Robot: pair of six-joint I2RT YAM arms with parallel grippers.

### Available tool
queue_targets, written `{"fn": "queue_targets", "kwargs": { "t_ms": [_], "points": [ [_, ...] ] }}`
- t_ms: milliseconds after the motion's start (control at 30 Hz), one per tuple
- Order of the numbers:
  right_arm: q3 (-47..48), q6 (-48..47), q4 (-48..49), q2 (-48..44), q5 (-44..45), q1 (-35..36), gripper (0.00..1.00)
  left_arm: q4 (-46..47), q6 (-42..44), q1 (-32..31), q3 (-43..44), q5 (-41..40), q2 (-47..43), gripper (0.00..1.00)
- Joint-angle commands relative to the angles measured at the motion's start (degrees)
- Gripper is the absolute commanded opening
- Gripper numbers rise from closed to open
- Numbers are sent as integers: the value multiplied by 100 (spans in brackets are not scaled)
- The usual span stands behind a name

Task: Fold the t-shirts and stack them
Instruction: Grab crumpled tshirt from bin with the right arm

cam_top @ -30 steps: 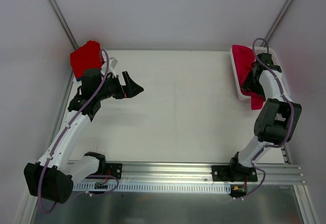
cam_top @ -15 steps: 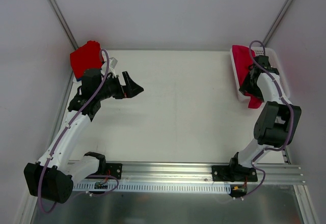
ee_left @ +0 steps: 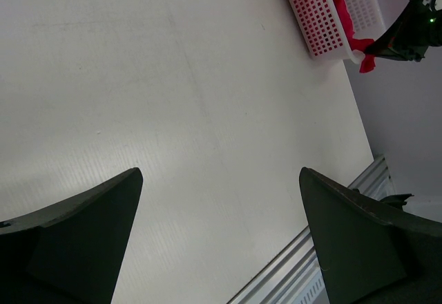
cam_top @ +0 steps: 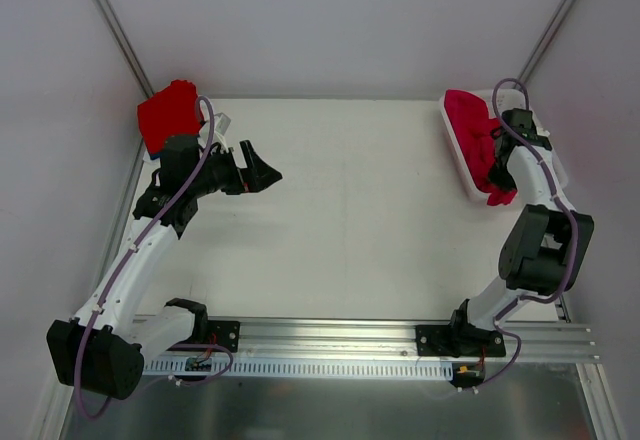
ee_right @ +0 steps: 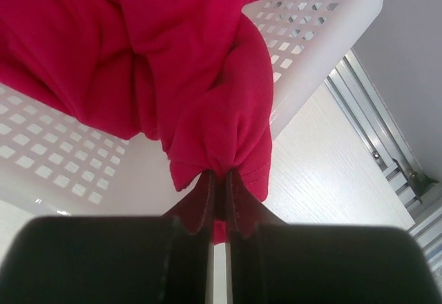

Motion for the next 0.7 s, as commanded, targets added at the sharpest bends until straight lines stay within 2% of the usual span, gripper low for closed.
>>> {"fn": "queue_targets", "kwargs": {
  "t_ms": [0, 67, 200, 267, 367, 467, 500, 567, 600, 667],
  "points": [
    [-23, -16, -420, -230, -488, 50, 0, 63, 108, -29, -26, -5, -58, 99],
    [136, -69, -543, -424, -672, 121, 1, 54, 117, -29, -17, 3, -67, 99],
    [811, -376, -701, -1082, -1874, 637, 1, 63, 134, -29, -17, 3, -93, 99],
    [1505, -614, -938, -1251, -2297, 963, 0, 63, 134, -29, -17, 12, -102, 99],
    [2621, -675, -1272, -1488, -2790, 1692, 0, 54, 126, -21, -17, 38, -137, 99],
    [3621, -667, -1457, -1585, -2915, 2553, 1, 63, 125, -21, -8, 65, -154, 99],
    [3834, -667, -1492, -1603, -2958, 3043, 0, 63, 117, -29, -8, 74, -154, 99],
    [4343, -675, -1501, -1621, -3011, 3572, 1, 63, 108, -29, -8, 91, -181, 99],
    [4468, -693, -1475, -1612, -3064, 4114, 0, 72, 108, -29, -8, 91, -181, 99],
    [4653, -737, -1396, -1638, -3056, 4662, 1, 72, 99, -29, -8, 100, -181, 99]
  ]
}}
